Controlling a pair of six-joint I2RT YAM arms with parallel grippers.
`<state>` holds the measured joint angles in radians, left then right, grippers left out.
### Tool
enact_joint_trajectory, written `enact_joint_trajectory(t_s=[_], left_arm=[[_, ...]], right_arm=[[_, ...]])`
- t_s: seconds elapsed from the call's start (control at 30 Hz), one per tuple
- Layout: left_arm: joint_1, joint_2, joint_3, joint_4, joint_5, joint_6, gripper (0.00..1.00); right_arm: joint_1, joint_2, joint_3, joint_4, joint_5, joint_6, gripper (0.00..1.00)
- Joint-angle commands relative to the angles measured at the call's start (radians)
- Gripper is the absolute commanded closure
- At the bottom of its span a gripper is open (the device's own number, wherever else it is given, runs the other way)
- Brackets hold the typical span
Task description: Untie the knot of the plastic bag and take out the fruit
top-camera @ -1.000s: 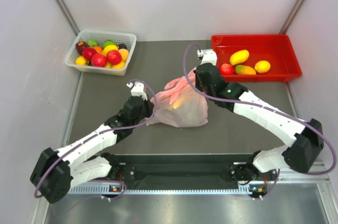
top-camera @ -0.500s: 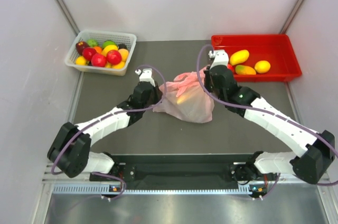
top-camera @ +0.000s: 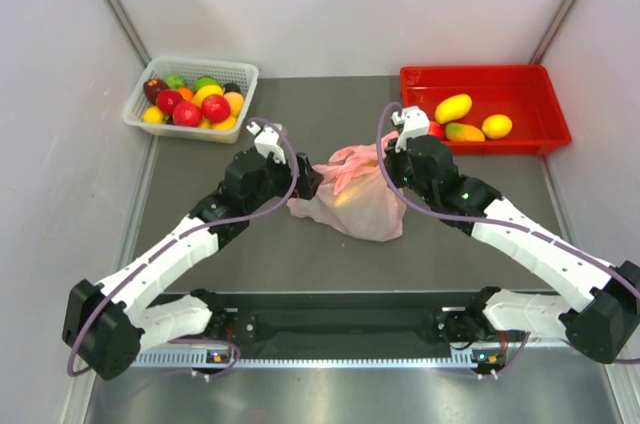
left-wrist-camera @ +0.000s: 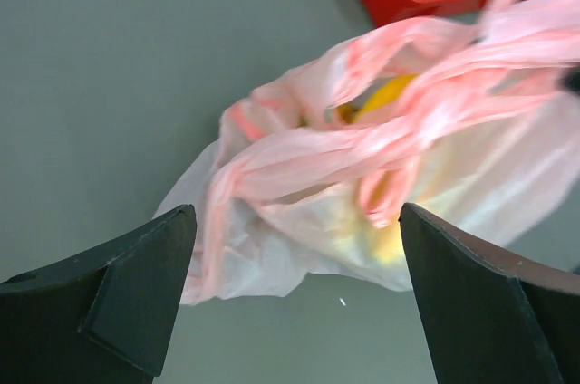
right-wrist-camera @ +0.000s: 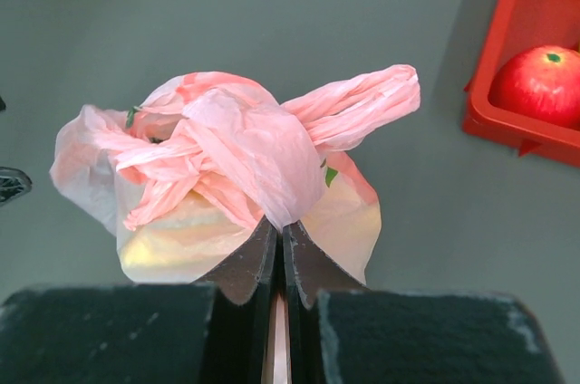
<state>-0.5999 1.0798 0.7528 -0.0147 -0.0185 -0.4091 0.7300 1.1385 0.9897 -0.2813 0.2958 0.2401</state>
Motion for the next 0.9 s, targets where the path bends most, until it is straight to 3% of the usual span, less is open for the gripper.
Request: enact_joint_trajectory(t_s=[0.0,0.27,0.57,0.6,0.73,0.83,0.87], left_arm=[[0.0,0.021,0.127,-0.103,0.14,0.119,0.01],[-0.023,0.211,0.307,-0.175,0.27,0.269,0.03],[-0.058,0.348,0.404,-0.185,0.242,0.331,0.13],[-0.06,0.356,0.411,-0.185,0.242,0.332,0.17],[-0.064,0.371,0.424,-0.211,0.239,0.328,0.6],[-0.064,0.327,0.401,-0.228,0.21,0.311,0.82],[-0.063,0.31,0.376,-0.228,0.2,0.306,0.85]], right_arm=[[-0.007,-0.04,0.009,0.076,-0.053,-0.036,1.0],[-0.007,-0.043,0.013,0.067,-0.113,-0.033,1.0],[-0.007,-0.042,0.021,0.054,-0.127,-0.036,1.0],[-0.007,-0.042,0.021,0.054,-0.126,-0.036,1.0],[-0.007,-0.034,0.027,0.044,-0.098,-0.024,1.0],[-0.006,-0.028,0.032,0.031,-0.051,-0.004,1.0],[-0.007,-0.028,0.038,0.027,-0.028,0.014,1.0]])
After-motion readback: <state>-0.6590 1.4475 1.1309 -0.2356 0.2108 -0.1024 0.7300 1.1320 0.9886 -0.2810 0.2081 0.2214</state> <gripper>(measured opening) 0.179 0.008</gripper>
